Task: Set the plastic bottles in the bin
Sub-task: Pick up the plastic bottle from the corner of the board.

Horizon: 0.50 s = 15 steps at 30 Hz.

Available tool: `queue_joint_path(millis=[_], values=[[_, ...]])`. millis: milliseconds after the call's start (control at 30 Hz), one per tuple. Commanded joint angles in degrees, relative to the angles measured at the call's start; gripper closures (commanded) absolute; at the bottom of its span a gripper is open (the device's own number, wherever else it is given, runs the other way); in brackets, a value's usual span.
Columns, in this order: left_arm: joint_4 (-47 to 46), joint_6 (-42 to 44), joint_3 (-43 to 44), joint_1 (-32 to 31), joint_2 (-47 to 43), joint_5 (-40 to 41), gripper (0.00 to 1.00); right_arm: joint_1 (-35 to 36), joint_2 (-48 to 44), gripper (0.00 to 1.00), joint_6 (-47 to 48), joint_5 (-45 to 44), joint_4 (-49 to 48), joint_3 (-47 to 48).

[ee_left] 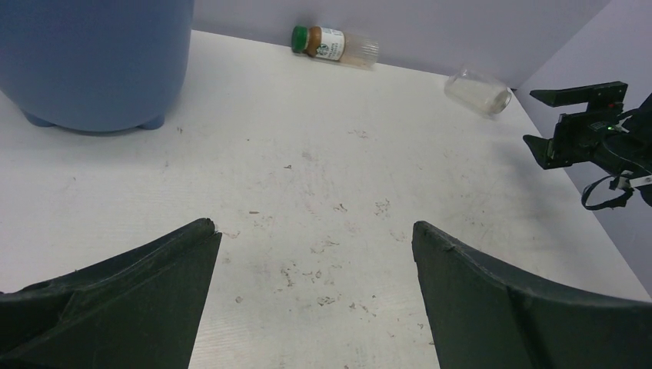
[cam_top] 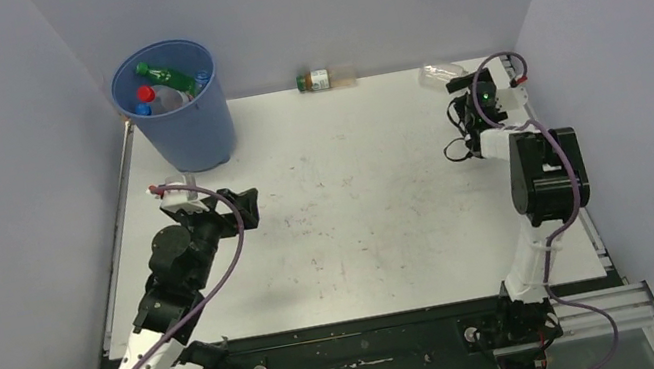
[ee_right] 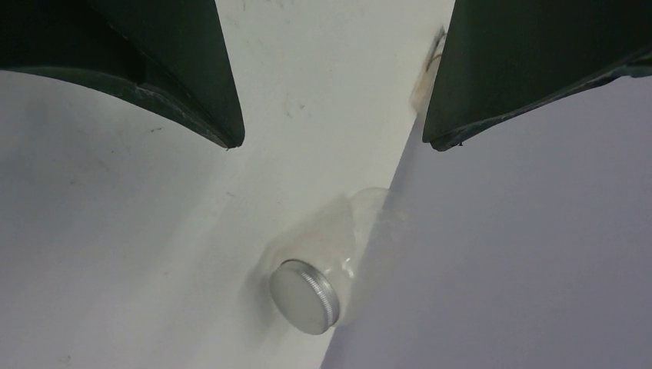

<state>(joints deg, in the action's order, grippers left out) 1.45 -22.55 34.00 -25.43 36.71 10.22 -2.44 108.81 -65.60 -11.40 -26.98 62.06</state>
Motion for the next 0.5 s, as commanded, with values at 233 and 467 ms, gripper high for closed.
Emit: queue_joint_path(millis=[233, 467], values=[[-2.3, -1.6, 0.3, -0.5, 2.0, -1.6, 0.04, -3.8, 16.1, 0.1, -11.7, 6.7, -6.9, 12.4], [-1.8, -1.4, 0.4, -0.7, 3.1, -0.4, 0.04, -4.1, 24.7, 0.1, -14.3, 7.9, -8.8, 18.9]])
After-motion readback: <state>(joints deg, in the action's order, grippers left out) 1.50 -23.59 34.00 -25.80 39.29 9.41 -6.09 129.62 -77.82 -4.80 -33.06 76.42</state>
